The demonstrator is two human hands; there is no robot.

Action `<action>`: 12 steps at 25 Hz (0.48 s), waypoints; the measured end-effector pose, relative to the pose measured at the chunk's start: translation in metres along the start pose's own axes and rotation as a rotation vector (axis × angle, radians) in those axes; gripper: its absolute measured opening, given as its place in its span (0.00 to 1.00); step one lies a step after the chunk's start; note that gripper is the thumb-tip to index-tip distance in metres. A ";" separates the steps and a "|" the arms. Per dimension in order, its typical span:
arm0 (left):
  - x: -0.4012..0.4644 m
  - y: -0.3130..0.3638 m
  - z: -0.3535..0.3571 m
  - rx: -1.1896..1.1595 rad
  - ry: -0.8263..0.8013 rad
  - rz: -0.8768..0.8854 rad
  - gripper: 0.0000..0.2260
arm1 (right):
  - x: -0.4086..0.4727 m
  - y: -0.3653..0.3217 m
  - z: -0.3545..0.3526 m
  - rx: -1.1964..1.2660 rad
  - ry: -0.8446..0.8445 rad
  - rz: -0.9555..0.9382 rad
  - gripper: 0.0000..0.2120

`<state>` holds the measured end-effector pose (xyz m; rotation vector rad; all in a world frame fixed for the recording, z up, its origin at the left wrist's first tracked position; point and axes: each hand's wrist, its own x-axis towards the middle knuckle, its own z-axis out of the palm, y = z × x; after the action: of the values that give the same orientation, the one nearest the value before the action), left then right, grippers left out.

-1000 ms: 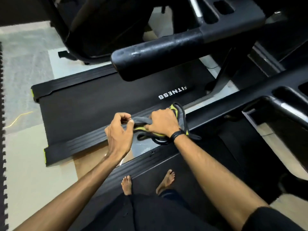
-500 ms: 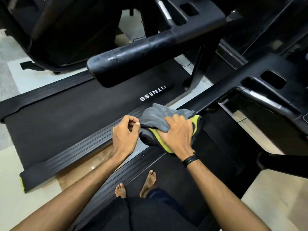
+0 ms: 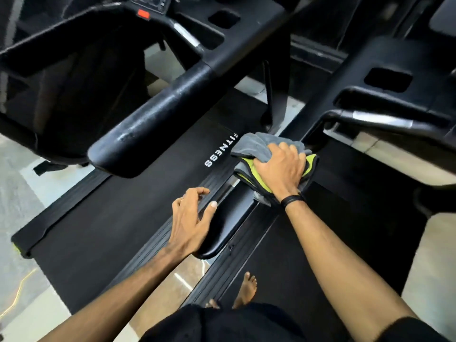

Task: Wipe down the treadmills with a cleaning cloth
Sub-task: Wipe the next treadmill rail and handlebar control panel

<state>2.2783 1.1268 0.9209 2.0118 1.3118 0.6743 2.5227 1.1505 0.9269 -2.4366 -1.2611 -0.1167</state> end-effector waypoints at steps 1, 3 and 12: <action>-0.001 0.002 0.005 0.011 -0.049 0.020 0.21 | -0.001 0.000 0.001 0.016 0.026 0.005 0.12; -0.007 0.005 0.012 0.027 -0.097 0.095 0.18 | -0.008 -0.001 0.004 0.039 0.072 -0.010 0.11; 0.004 0.008 0.012 0.165 -0.276 0.353 0.25 | -0.012 -0.007 0.008 0.174 0.186 0.127 0.17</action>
<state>2.2929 1.1249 0.9194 2.4015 0.8844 0.4295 2.5088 1.1480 0.9186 -2.2902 -0.9910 -0.1852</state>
